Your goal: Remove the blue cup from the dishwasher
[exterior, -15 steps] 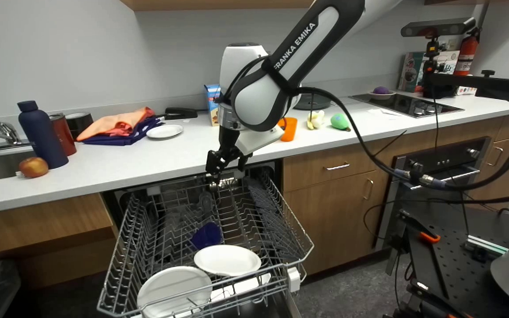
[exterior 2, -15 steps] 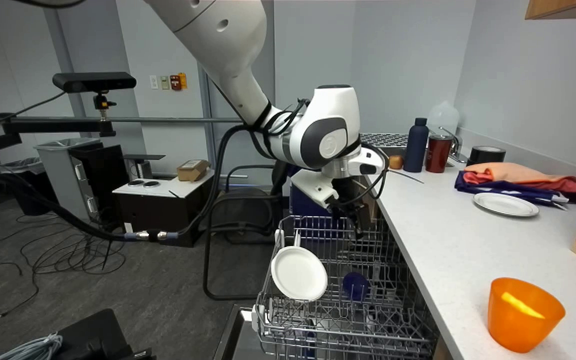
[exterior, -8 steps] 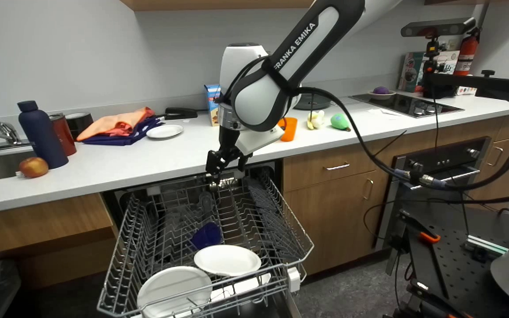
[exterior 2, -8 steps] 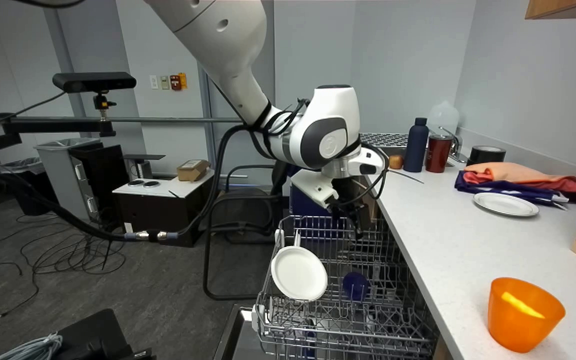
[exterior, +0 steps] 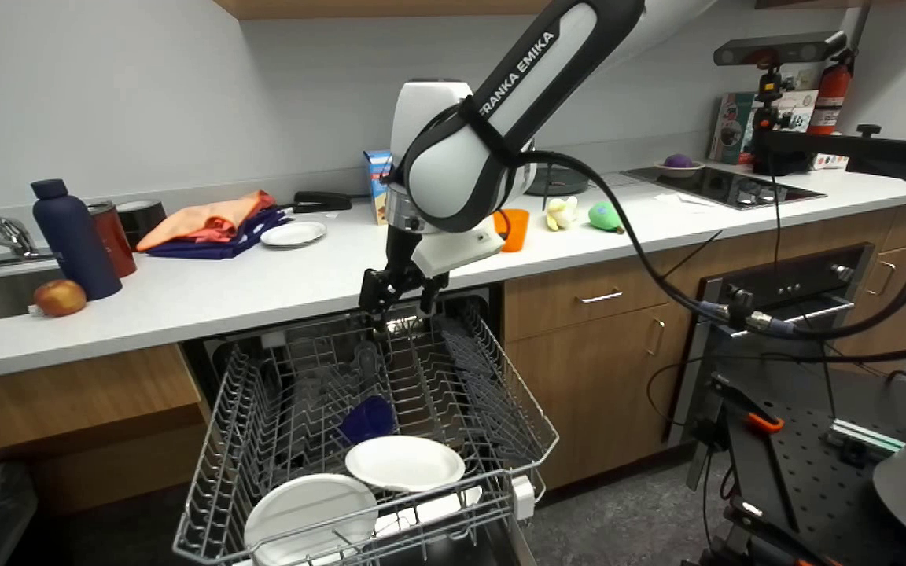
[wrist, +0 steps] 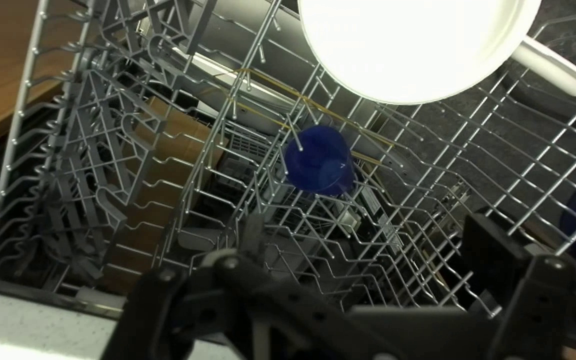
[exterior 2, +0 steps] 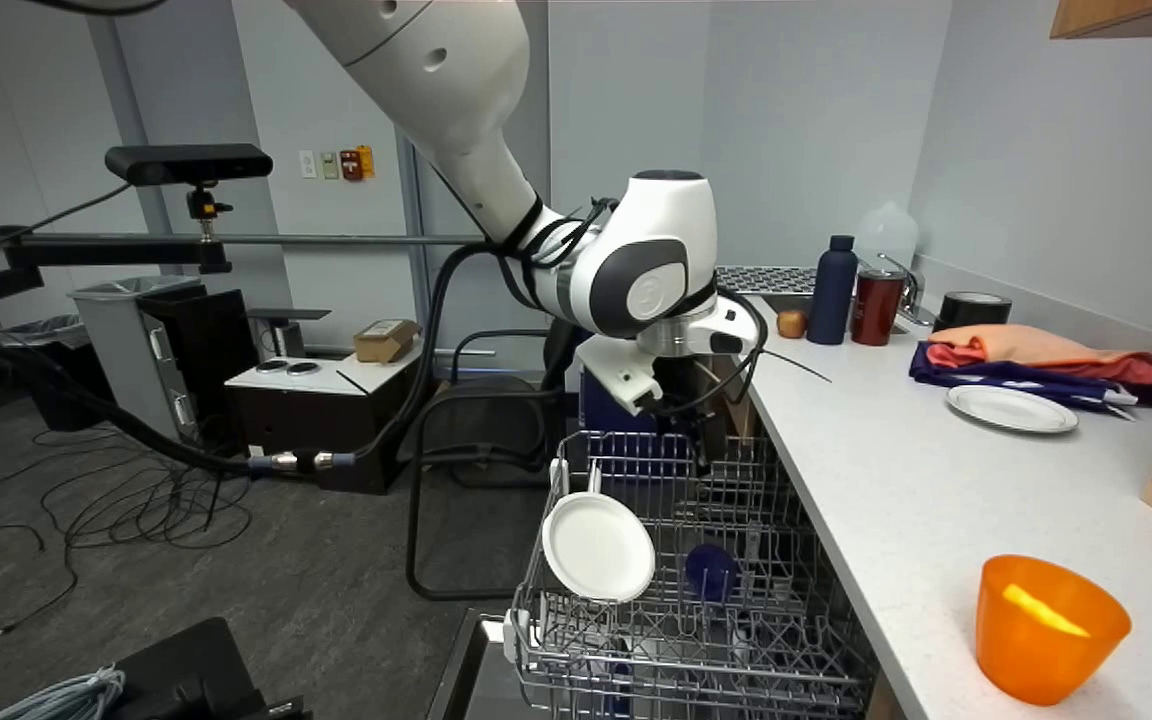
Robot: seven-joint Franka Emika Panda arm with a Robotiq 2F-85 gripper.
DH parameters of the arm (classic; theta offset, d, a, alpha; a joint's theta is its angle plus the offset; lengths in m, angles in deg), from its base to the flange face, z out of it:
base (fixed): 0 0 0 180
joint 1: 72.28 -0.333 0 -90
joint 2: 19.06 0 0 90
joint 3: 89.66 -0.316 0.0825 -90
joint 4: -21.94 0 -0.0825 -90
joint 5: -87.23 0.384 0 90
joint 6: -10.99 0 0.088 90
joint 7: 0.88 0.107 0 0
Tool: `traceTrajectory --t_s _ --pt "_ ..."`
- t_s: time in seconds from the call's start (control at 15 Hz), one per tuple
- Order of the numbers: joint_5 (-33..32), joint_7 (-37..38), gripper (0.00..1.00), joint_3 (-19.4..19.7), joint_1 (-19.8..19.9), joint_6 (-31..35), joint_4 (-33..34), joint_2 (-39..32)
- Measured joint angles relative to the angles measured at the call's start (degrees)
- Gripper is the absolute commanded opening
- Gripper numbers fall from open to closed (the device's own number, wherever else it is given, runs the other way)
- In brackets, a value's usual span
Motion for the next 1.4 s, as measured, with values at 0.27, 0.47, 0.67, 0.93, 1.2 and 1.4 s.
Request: traceTrajectory --t_s 0.27,0.47,0.67,0.93,1.2,1.4 --pt "0.2 0.1 1.0 0.1 0.0 0.1 0.0 0.0" --pt "-0.3 0.1 1.0 0.6 -0.1 0.1 0.0 0.0" --pt "-1.5 0.4 1.0 1.5 -0.4 0.3 0.0 0.0" --pt "-1.6 0.4 1.0 1.7 -0.5 0.4 0.0 0.0" --pt "-1.6 0.4 1.0 1.7 -0.6 0.4 0.0 0.0" --pt "-1.6 0.4 1.0 1.7 -0.6 0.4 0.0 0.0"
